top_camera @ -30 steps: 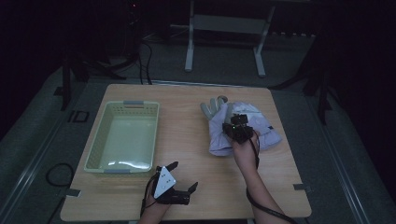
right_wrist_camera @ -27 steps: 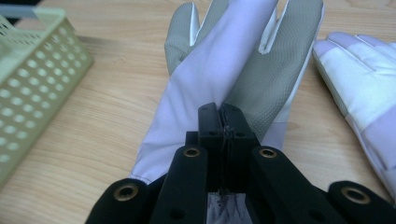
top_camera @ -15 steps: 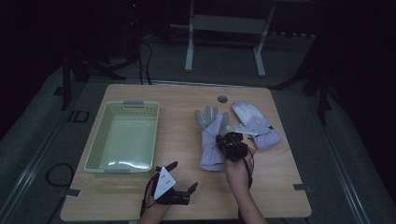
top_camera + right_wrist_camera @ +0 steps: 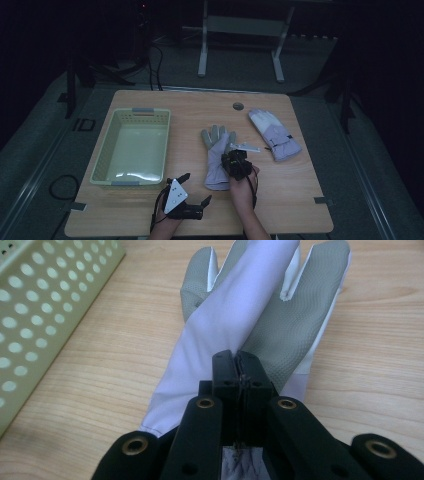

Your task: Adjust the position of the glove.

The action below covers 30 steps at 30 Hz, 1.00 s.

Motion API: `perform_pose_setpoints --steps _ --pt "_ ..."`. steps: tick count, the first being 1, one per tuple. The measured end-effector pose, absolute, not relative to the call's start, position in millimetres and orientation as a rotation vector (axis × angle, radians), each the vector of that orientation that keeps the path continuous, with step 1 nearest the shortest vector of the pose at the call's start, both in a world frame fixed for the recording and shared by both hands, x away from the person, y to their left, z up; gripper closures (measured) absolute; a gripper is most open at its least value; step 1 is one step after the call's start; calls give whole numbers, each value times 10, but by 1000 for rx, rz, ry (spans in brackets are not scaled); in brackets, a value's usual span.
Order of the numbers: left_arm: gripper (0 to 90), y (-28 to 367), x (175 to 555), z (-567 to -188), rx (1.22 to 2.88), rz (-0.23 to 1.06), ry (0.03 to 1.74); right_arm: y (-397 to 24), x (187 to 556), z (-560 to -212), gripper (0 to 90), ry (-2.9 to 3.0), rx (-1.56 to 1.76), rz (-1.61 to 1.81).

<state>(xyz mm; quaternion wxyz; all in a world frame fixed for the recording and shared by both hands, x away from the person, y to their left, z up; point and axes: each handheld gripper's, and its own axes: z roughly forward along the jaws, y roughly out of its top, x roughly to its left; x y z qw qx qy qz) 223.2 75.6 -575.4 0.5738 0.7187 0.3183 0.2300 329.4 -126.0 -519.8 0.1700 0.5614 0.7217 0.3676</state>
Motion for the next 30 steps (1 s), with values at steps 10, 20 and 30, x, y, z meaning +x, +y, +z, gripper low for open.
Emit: perform_pose_setpoints --steps 10,20,30 --pt "17 750 2233 -5752 1693 542 744 -1234 3329 -5434 809 2073 1617 1014" --pt "17 755 2238 -5753 1688 535 750 -1387 3319 -5280 529 2066 1558 1064" --pt "17 749 2245 -5751 1697 537 749 -1829 3429 -5078 351 2095 1476 1024"
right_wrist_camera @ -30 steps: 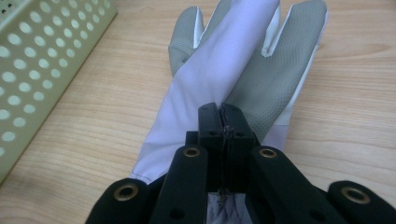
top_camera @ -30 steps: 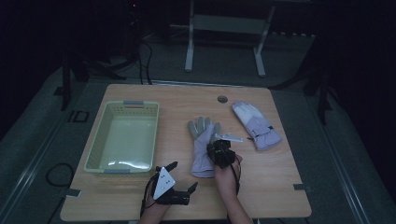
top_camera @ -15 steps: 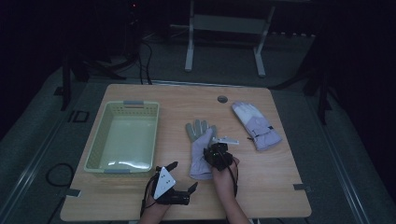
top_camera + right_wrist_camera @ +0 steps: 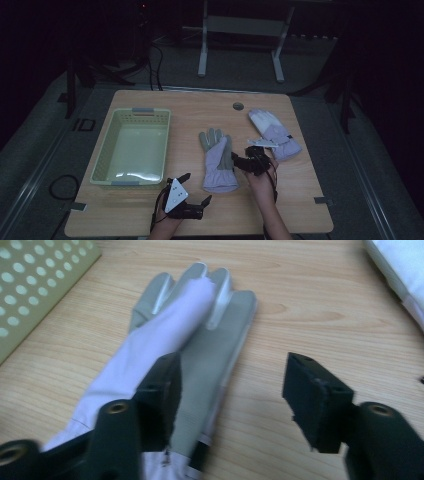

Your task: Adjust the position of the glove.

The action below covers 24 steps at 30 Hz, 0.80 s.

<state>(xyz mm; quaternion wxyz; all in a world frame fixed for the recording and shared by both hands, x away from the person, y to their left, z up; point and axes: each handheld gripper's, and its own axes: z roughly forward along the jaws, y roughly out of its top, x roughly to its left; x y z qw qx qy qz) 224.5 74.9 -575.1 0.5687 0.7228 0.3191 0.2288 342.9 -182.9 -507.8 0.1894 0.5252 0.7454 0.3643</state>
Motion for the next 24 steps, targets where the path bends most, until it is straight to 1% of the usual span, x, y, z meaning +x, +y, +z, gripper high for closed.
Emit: perform_pose_setpoints --steps 3,4,6,9,10,14,16,21,24 --pt "17 751 2245 -5751 1695 535 750 -1929 3451 -5055 328 2094 1476 1027" --pt "17 756 2248 -5752 1692 531 752 -1986 3460 -5037 302 2084 1492 1046" --pt "17 757 2248 -5753 1688 528 755 -2148 3472 -4970 209 2068 1499 1121" --pt "17 756 2248 -5752 1691 530 753 -2290 3476 -4905 174 2061 1476 1154" --pt "17 756 2247 -5752 1691 531 752 -2332 3480 -4889 141 2078 1452 1153" --pt "17 757 2248 -5752 1689 528 754 -2495 3512 -4850 151 2075 1399 1115" --pt "17 759 2247 -5753 1688 530 754 -2579 3532 -4843 177 2065 1333 1087" --pt "17 758 2248 -5752 1689 529 755 -2769 3594 -4820 169 2085 1326 1042" --pt "17 758 2249 -5753 1688 528 757 -2889 3629 -4820 137 2073 1396 1058"
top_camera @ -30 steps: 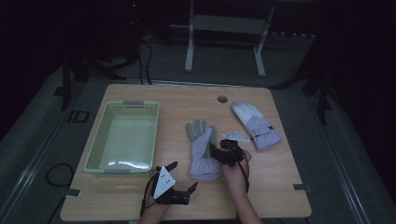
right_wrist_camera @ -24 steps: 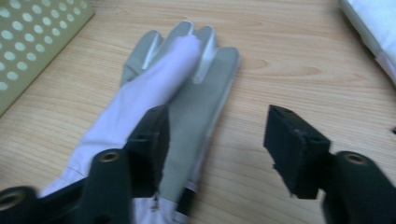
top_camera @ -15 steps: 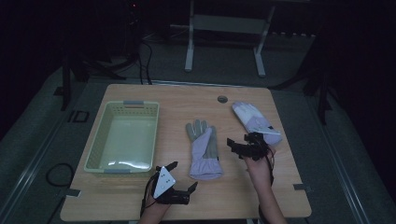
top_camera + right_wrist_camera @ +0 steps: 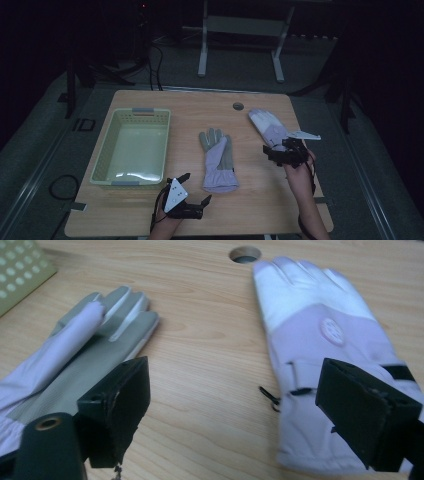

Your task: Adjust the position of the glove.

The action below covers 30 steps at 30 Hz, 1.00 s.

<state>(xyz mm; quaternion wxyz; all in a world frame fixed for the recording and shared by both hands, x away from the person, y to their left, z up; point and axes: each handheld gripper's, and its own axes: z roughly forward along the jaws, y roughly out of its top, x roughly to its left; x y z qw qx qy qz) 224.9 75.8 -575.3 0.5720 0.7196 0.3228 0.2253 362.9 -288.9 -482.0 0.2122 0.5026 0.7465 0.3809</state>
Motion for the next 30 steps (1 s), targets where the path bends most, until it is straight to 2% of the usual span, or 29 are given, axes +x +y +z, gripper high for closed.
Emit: perform_pose_setpoints --steps 6,12,17,27,30 --pt "17 772 2251 -5754 1681 517 754 -3045 3682 -4871 116 2068 1428 1055" --pt "17 782 2247 -5757 1664 519 762 -3216 3790 -4861 194 2057 1431 1056" --pt "17 783 2237 -5758 1659 518 765 -3342 3973 -4830 322 2046 1429 990" --pt "17 800 2226 -5760 1649 511 771 -3352 4255 -4881 371 2084 1397 926" --pt "17 807 2225 -5761 1643 510 773 -3352 4439 -4931 416 2129 1393 907"
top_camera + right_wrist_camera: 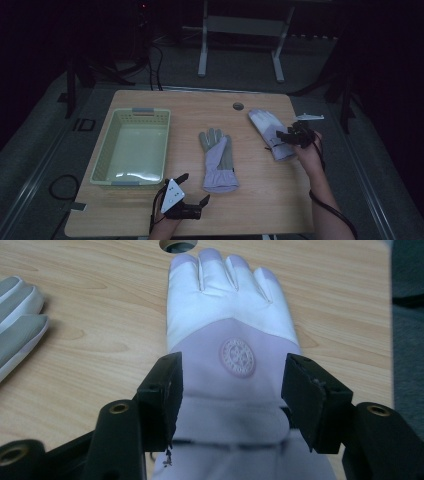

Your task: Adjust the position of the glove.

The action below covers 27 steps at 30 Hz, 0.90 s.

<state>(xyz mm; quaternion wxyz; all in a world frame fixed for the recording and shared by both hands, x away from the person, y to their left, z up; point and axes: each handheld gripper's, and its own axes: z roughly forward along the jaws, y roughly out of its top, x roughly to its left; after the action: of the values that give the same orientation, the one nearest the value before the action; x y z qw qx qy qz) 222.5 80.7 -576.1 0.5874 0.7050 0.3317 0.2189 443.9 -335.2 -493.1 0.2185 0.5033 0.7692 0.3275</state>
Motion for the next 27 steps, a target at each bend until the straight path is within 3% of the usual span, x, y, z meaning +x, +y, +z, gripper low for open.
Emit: perform_pose_setpoints --steps 15,20,27 --pt "17 810 2227 -5762 1638 509 778 -3331 4845 -5272 433 2210 1435 794" --pt "17 809 2229 -5762 1642 508 777 -3320 4852 -5358 604 2269 1423 837" --pt "17 810 2228 -5762 1639 508 778 -3260 4826 -5339 707 2268 1436 816"
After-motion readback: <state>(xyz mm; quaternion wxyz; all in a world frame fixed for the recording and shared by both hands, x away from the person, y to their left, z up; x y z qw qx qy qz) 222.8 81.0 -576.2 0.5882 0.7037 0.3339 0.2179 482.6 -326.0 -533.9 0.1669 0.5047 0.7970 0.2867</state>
